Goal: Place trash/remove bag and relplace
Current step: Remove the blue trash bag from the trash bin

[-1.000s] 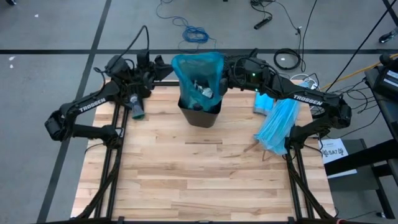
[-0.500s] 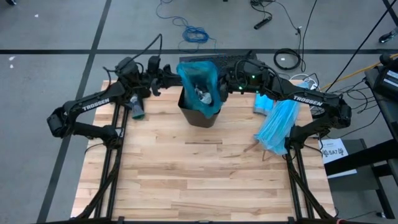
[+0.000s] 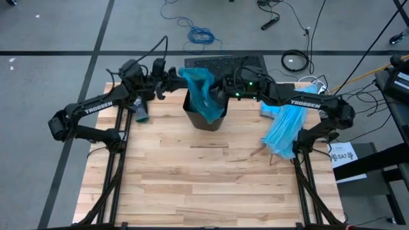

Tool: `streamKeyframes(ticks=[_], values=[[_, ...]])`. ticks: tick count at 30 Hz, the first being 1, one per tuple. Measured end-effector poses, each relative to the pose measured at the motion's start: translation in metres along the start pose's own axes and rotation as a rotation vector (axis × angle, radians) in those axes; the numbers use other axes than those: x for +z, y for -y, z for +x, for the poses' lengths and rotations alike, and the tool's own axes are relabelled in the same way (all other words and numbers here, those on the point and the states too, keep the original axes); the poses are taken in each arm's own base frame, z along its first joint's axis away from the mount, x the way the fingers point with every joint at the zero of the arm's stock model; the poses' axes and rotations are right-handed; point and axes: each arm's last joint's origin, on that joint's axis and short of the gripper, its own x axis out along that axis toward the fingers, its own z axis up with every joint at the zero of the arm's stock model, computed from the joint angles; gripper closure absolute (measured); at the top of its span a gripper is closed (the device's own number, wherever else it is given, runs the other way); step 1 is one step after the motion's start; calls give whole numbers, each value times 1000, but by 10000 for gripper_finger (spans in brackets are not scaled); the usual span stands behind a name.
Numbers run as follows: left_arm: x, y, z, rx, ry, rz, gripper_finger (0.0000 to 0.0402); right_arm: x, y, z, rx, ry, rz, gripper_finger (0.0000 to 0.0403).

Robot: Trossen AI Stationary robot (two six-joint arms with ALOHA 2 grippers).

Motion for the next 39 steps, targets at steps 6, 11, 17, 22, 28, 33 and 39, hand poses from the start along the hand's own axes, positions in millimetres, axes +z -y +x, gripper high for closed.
streamKeyframes(ticks=[6, 11, 17, 22, 28, 33, 39], values=[[0, -1, 1, 3, 6, -49, 402, -3, 2, 14, 13, 52, -101, 196], [-6, -5, 7, 17, -3, -78, 402, -5, 5, 24, 32, 87, -146, 185], [-9, -12, 19, 32, -14, -115, 402, -13, 6, 34, 38, 74, -182, 187], [2, -8, 35, -25, -22, -98, 402, -19, 10, 43, 33, 67, -178, 197], [6, -6, 45, -77, -56, -97, 402, -17, 9, 40, 2, 89, -187, 347], [5, -7, 44, -94, -88, -105, 402, -6, 2, 27, -3, 126, -205, 396], [10, -8, 37, -144, -128, -93, 402, 2, -5, 6, -11, 91, -202, 402]])
